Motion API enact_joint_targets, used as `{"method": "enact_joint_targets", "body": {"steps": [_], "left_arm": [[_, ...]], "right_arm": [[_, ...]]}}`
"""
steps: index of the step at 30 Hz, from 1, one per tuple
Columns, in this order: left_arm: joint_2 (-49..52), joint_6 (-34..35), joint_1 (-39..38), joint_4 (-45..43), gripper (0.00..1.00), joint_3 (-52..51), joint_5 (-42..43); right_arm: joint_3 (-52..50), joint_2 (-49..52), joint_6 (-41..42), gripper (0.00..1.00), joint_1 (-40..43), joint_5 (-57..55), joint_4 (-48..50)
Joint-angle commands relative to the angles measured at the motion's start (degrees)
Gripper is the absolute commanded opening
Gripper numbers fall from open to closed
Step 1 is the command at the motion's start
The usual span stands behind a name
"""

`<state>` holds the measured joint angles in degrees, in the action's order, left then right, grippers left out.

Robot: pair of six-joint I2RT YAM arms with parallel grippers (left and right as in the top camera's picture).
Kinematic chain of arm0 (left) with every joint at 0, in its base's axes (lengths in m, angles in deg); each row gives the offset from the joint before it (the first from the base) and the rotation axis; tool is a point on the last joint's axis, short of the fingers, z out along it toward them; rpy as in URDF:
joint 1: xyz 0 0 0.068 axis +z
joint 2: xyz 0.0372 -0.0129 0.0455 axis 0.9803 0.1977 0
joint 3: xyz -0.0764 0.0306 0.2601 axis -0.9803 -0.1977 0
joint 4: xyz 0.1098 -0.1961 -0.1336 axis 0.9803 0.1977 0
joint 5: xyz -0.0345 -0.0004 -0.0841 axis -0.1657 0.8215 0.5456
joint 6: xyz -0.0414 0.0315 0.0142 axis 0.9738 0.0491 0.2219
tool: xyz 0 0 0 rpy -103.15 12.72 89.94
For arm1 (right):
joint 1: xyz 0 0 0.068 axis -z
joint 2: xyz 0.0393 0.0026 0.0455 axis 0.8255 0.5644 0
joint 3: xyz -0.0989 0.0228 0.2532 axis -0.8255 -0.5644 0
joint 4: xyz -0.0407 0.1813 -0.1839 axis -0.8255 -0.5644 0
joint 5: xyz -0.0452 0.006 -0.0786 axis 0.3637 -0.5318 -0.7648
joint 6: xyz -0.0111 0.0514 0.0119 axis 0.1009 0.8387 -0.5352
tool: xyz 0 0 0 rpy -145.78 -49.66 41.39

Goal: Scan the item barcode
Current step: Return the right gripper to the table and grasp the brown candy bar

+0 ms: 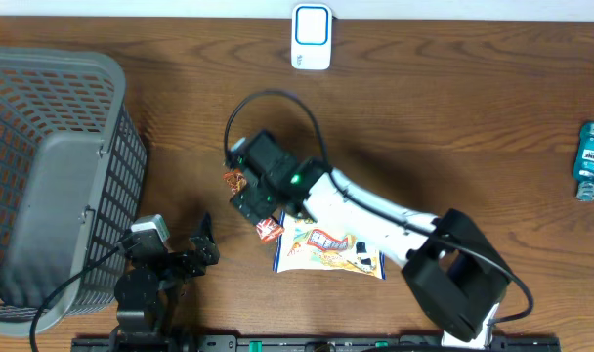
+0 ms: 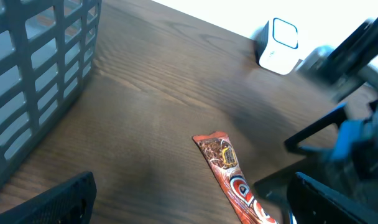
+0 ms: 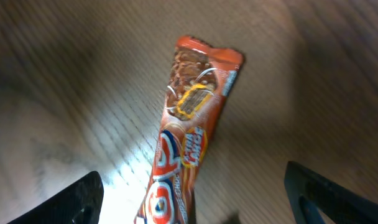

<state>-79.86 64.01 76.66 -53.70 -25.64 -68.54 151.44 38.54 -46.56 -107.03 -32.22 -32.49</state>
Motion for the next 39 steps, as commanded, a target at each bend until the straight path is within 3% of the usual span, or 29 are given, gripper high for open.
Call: {"method": "enact_joint_targets", "body": {"steps": [1, 6, 8, 10, 12, 13, 16, 20, 24, 29, 35, 39], "left_arm": [[-0.1, 0.6, 0.2, 0.0, 0.98, -0.3, 0.6], [-0.1, 0.6, 0.2, 0.0, 0.98, -0.3, 0.6], [-0.1, 0.6, 0.2, 0.0, 0.98, -0.3, 0.6], [-0.1, 0.5, 0.2, 0.0, 0.98, -0.3, 0.6], [-0.1, 0.6, 0.2, 0.0, 0.98, -0.3, 0.6], [-0.1, 0.6, 0.2, 0.0, 0.98, -0.3, 0.6], [-0.1, 0.6, 0.2, 0.0, 0.98, -0.3, 0.6], [-0.1, 0.6, 0.2, 0.0, 0.98, -0.3, 0.6], [-0.1, 0.6, 0.2, 0.0, 0.98, -0.3, 0.6], [-0.1, 0.6, 0.2, 0.0, 0.98, -0.3, 0.6], [-0.1, 0.6, 0.2, 0.0, 0.98, -0.3, 0.6], [-0.1, 0.5, 0.2, 0.0, 0.98, -0.3, 0.6]], "right_arm": [[-1.2, 2.1, 0.1, 0.86, -1.0, -4.2, 2.1], [-1.2, 6.2, 0.1, 0.85, -2.3, -2.8, 2.8], [-1.2, 8.0, 0.1, 0.77, -2.7, -2.8, 2.8], [-1.2, 9.5, 0.1, 0.48, -2.8, -3.0, 2.8], [-1.1, 9.9, 1.4, 0.1, -2.7, -3.0, 2.4], [-0.9, 9.4, 2.7, 0.03, -2.6, -2.9, 1.9], [2.4, 6.3, 5.9, 0.01, -1.1, 0.2, -3.7], [11.0, 1.2, 6.1, 0.01, 3.9, 15.5, -15.7], [17.6, -2.0, 2.8, 0.01, 12.5, 42.6, -25.1], [18.1, -2.2, 6.0, 0.01, 22.4, 77.1, -34.1], [18.1, -2.2, 24.2, 0.01, 28.6, 83.0, -49.0], [18.1, -2.2, 31.0, 0.01, 30.7, 82.8, -60.1]]}}
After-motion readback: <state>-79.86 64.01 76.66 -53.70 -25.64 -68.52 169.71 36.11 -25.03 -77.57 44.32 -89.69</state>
